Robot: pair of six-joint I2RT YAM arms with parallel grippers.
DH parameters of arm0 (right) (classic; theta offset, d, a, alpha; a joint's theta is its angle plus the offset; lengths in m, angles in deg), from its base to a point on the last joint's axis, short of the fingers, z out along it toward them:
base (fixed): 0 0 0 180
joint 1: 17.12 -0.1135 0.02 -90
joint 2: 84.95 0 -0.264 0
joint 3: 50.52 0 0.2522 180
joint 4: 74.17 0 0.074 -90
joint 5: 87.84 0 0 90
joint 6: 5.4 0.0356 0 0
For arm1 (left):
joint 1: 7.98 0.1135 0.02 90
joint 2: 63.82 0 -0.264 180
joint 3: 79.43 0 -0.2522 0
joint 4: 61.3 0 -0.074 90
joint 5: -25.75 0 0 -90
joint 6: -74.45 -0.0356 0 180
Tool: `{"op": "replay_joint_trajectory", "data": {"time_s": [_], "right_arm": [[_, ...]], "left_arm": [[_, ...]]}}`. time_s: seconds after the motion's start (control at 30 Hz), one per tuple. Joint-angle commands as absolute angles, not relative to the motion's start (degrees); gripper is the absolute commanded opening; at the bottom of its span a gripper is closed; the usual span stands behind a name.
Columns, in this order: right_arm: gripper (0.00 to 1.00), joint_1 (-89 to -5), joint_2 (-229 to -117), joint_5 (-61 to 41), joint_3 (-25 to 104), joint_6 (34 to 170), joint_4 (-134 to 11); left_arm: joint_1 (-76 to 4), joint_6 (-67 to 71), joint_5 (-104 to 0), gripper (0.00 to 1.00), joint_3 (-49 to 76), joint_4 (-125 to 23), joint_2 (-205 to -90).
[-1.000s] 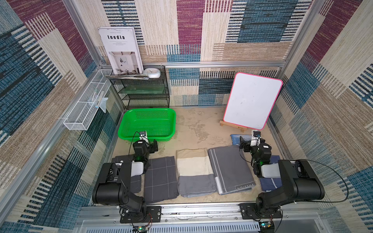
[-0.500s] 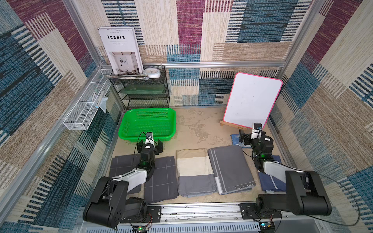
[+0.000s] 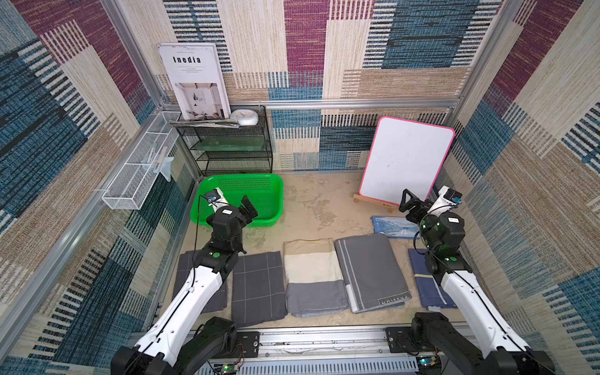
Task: Put the folded pillowcase in the basket
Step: Move the basket to the center of the board.
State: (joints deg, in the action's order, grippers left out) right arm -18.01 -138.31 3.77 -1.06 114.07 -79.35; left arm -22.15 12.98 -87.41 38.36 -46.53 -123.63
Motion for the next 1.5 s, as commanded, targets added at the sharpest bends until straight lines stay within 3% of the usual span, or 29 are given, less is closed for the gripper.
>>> {"op": "replay_joint_trajectory", "data": {"time_s": [0.0, 0.27, 0.67, 0.77, 0.97, 1.17, 1.47], "right_arm": [[1.0, -18.6, -139.3, -3.6, 0.7, 115.4, -71.2], [1.0, -27.8, -141.7, -5.7, 1.5, 112.0, -70.6], [1.0, -42.8, -148.8, -1.0, 3.1, 105.9, -70.6], [1.0, -44.5, -149.9, -0.6, 3.4, 105.2, -70.0], [1.0, -46.0, -151.3, 2.1, 3.9, 104.2, -69.6], [1.0, -46.4, -152.0, 18.3, 3.9, 103.1, -66.1], [0.99, -46.3, -150.3, 26.0, 3.4, 104.6, -65.2]], "left_arm": [[-22.0, 14.0, -74.5, 0.99, 31.8, -39.5, -129.0], [-22.5, 8.3, -63.2, 0.99, 6.7, -22.1, -155.3], [-24.8, 6.4, -61.6, 0.99, -17.4, -8.7, -182.5], [-25.7, 5.6, -64.2, 0.98, -20.7, -6.9, -186.6], [-29.3, 5.1, -61.1, 0.87, -26.3, -5.1, -191.7], [-35.4, 4.8, -62.3, 0.81, -32.3, -2.1, -194.2], [-41.4, 9.1, -57.5, 0.69, -43.2, -2.1, -199.7]]}}
